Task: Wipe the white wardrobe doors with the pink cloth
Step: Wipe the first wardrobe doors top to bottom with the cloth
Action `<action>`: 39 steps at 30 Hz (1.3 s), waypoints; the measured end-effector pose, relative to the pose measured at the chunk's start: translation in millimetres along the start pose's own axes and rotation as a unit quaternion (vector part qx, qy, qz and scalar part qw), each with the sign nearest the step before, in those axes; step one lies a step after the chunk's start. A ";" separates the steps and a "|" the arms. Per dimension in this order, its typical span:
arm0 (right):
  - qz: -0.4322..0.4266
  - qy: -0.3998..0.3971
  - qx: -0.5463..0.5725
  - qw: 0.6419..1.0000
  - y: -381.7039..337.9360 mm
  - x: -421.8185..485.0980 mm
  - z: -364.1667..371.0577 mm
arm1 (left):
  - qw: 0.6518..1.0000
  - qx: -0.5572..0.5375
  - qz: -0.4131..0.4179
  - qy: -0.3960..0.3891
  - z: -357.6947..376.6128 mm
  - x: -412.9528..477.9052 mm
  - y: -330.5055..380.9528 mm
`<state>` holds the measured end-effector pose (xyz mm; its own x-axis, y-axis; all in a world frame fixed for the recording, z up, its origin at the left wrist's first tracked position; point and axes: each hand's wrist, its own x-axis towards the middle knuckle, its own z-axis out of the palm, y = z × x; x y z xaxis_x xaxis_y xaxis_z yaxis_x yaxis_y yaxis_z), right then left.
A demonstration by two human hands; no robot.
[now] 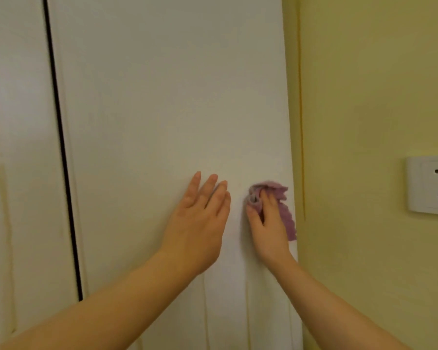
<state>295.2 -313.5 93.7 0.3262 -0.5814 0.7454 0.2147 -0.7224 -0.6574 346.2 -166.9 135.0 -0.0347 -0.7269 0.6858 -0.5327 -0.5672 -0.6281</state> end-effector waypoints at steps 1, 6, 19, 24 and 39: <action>0.013 0.015 0.002 1.000 -5.0 16.5 -5.6 | 0.999 -0.034 -0.019 0.028 -2.6 -3.0 -2.9; 0.011 0.037 0.008 0.999 -13.5 26.4 -0.8 | 0.985 -0.068 -0.089 0.135 -17.2 -40.4 -24.5; -0.068 0.021 -0.107 0.992 -49.3 12.0 38.9 | 0.984 0.012 -0.162 0.065 -16.4 -83.0 -64.0; -0.265 -0.109 -0.102 0.953 -38.6 -50.3 47.3 | 0.980 0.013 -0.190 0.059 -15.9 -97.4 -64.2; -0.313 -0.055 -0.081 0.945 -91.8 -13.0 70.3 | 0.979 0.034 -0.171 0.102 -18.4 -123.4 -73.3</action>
<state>336.0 -213.2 136.5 0.2778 0.0148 0.9605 0.2567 -0.9647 -0.0594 373.9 -28.5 103.2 -0.0348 -0.4012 0.9153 -0.4859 -0.7936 -0.3663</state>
